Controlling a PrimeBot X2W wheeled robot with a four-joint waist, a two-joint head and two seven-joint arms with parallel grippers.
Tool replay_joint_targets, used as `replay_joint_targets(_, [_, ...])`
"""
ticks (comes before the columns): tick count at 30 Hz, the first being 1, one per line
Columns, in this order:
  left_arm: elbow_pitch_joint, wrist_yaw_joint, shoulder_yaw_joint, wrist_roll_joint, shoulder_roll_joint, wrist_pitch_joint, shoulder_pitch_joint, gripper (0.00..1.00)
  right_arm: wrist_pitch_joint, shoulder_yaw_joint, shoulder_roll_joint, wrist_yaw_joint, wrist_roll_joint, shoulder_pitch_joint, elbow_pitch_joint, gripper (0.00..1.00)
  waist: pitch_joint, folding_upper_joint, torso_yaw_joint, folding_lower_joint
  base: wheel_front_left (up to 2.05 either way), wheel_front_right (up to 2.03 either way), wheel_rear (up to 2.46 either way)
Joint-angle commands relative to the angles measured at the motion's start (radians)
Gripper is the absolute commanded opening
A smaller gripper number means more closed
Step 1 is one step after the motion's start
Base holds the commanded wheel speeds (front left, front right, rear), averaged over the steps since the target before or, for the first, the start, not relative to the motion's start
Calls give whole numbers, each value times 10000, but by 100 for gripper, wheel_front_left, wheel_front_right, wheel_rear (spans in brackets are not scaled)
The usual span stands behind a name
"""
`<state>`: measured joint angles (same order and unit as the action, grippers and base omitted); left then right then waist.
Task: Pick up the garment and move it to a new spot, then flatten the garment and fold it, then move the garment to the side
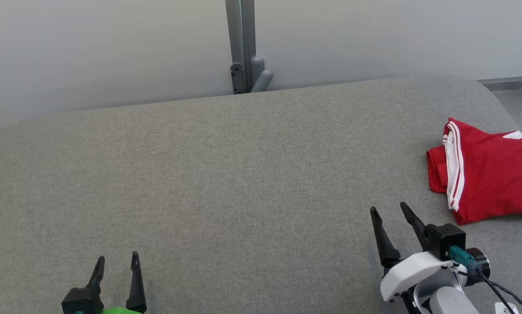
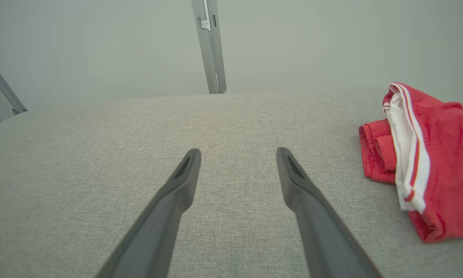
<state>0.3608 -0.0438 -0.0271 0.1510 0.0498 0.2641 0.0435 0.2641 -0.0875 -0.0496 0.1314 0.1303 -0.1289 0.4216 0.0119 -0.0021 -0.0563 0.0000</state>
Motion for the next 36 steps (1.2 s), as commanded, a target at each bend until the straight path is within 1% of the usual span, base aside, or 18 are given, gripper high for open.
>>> replay_joint_targets(1, [12,15,18,73,21,-5,-30,100,-1,14,-40,-16,140,53,21,100,-20,21,0,0,0,0,0])
replay_joint_targets(7, [25,-18,22,105,22,-5,-73,100,-1,-126,-36,-16,357,-116,158,100,-100,21,-23,0,0,0,0])
replay_joint_targets(18, [31,12,111,163,21,-5,-109,100,-1,-211,-32,-16,332,-179,213,100,-159,21,-83,0,0,0,0])
replay_joint_targets(20, [44,49,159,166,19,-5,-119,100,-1,-198,-33,-16,334,-142,227,100,-146,21,115,0,0,0,0])
replay_joint_targets(28, [74,50,184,164,28,-5,-101,100,-1,-239,-33,-13,403,-172,273,100,-138,21,102,0,0,0,0])
replay_joint_targets(31, [169,-80,212,319,28,-5,-75,100,-1,-223,-34,-13,354,-159,180,100,-144,21,87,0,0,0,0])
replay_joint_targets(32, [174,-49,239,337,-15,-1,-30,0,0,-236,8,-4,368,-67,237,0,-144,0,89,0,0,0,0])
replay_joint_targets(35, [439,-53,233,403,-48,-41,16,0,-30,-224,36,-4,443,103,436,0,-144,0,91,0,0,0,0])
replay_joint_targets(36, [464,-65,173,584,-47,-126,-51,0,-96,-177,35,-4,641,81,428,0,-144,0,95,0,0,0,0])
